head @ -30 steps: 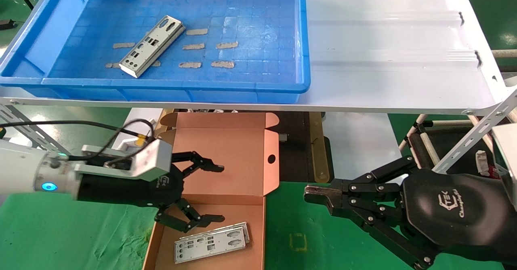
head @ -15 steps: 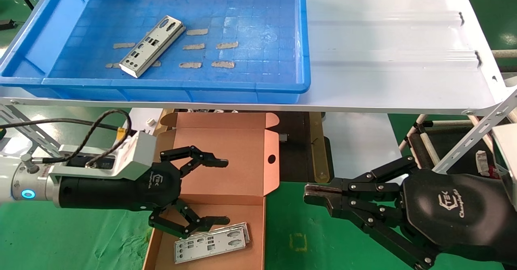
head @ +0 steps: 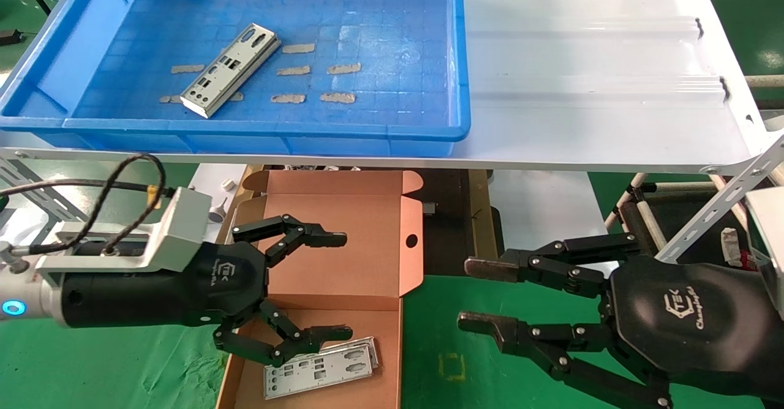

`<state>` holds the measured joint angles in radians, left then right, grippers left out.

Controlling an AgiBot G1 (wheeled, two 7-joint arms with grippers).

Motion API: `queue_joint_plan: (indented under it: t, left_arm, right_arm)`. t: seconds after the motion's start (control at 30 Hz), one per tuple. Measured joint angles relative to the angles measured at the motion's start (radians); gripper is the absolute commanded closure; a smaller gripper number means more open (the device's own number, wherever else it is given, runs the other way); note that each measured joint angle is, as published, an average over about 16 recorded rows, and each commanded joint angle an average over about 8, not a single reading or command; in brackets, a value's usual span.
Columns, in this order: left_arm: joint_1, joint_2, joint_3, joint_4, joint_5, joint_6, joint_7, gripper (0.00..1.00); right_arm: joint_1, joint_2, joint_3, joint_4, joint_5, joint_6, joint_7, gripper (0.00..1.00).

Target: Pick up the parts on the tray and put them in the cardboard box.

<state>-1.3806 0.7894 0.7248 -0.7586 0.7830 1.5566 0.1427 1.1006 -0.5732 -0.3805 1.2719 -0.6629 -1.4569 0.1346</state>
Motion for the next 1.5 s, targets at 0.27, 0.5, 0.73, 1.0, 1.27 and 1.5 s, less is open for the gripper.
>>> queue_joint_plan:
  t: [0.27, 0.5, 0.73, 1.0, 1.27, 1.5]
  left_arm:
    - [0.072, -0.042, -0.105, -0.124, -0.012, -0.014, -0.078, 0.0]
    - [0.136, -0.079, -0.198, -0.233, -0.023, -0.027, -0.147, 0.0]
    - [0.199, -0.116, -0.29, -0.342, -0.034, -0.04, -0.215, 0.0]
    - [0.268, -0.156, -0.39, -0.461, -0.046, -0.053, -0.289, 0.0]
    - [0.312, -0.182, -0.454, -0.536, -0.055, -0.061, -0.333, 0.0]
    - [0.32, -0.186, -0.465, -0.549, -0.057, -0.063, -0.339, 0.0]
  right_arm:
    - [0.0, 0.0, 0.0, 0.0, 0.0, 0.0, 0.0, 0.0]
    - [0.0, 0.0, 0.0, 0.0, 0.0, 0.0, 0.0, 0.0]
    - [0.0, 0.0, 0.0, 0.0, 0.0, 0.0, 0.0, 0.0]
    - [0.0, 0.0, 0.0, 0.0, 0.0, 0.0, 0.0, 0.0]
    - [0.0, 0.0, 0.0, 0.0, 0.0, 0.0, 0.0, 0.0]
    - [0.0, 0.0, 0.0, 0.0, 0.001, 0.0, 0.0, 0.0]
